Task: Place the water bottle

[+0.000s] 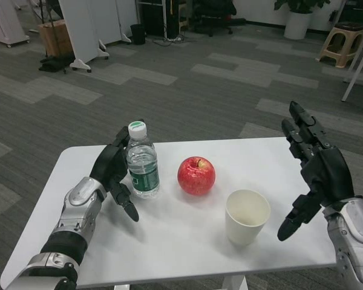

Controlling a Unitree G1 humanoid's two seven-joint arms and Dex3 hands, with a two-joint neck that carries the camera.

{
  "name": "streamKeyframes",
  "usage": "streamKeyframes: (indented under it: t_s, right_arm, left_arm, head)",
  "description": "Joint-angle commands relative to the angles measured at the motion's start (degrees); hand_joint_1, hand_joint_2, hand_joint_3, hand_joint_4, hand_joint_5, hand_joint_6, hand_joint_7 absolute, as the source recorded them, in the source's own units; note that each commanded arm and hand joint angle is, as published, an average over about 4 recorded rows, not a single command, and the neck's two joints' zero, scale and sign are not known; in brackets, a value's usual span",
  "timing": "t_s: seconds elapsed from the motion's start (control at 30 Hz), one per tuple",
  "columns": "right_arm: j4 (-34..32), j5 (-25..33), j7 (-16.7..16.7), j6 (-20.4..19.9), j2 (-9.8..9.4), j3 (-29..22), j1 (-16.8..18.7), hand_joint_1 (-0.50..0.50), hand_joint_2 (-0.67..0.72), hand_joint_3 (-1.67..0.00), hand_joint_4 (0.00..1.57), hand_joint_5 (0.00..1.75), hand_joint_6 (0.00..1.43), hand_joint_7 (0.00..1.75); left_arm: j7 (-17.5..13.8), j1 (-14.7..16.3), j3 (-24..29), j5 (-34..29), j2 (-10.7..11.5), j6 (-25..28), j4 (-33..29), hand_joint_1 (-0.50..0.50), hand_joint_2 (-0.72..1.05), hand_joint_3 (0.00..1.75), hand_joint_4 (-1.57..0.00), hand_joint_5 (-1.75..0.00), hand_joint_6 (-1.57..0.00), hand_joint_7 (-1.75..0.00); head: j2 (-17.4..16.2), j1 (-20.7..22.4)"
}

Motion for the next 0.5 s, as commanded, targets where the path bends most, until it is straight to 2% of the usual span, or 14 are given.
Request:
streamKeyframes:
  t_s: [0.03, 0.13, 0.27, 0.4, 0.5]
  right_arm:
    - [-0.3, 0.5, -0.2, -0.3, 0.12, 0.1, -0.9, -0.49, 0.60, 0.00, 0.00, 0.00, 0.00, 0.00]
    - [-0.8, 0.7, -0.2, -0.4, 0.01, 0.1, -0.7, -0.48, 0.60, 0.00, 0.00, 0.00, 0.00, 0.00]
    - [-1.2, 0.8, -0.2, -0.4, -0.12, 0.1, -0.4, -0.50, 0.60, 0.00, 0.00, 0.00, 0.00, 0.00]
    - [-1.5, 0.9, -0.2, -0.4, -0.26, 0.1, -0.3, -0.50, 0.60, 0.00, 0.00, 0.00, 0.00, 0.00]
    - [-1.9, 1.0, -0.2, -0.4, -0.30, 0.1, -0.3, -0.50, 0.60, 0.00, 0.00, 0.00, 0.00, 0.00]
  left_arm:
    - [3.4, 1.3, 1.1, -2.5, 0.3, -2.0, -3.4, -0.50, -0.64, 0.09, 0.00, -0.72, 0.00, -0.14]
    - [4.5, 2.0, 2.7, -3.0, 0.3, -1.2, -7.4, -0.50, -0.64, 0.09, 0.00, -0.72, 0.00, -0.14]
    - [4.4, 2.6, 6.0, -2.7, 0.6, 2.7, -14.2, -0.50, -0.64, 0.09, 0.00, -0.72, 0.00, -0.14]
    - [4.0, 3.7, 10.1, -1.8, 2.3, 9.3, -23.1, -0.49, -0.64, 0.09, 0.00, -0.62, 0.00, -0.14]
    - [3.2, 5.0, 12.1, -1.7, 4.3, 15.3, -30.1, -0.50, -0.59, 0.09, 0.00, -0.41, 0.00, -0.14]
  head:
    - [0.2, 0.2]
    - [0.5, 0.3]
    - [0.9, 0.4]
    - [1.7, 0.0]
    - [2.5, -0.7]
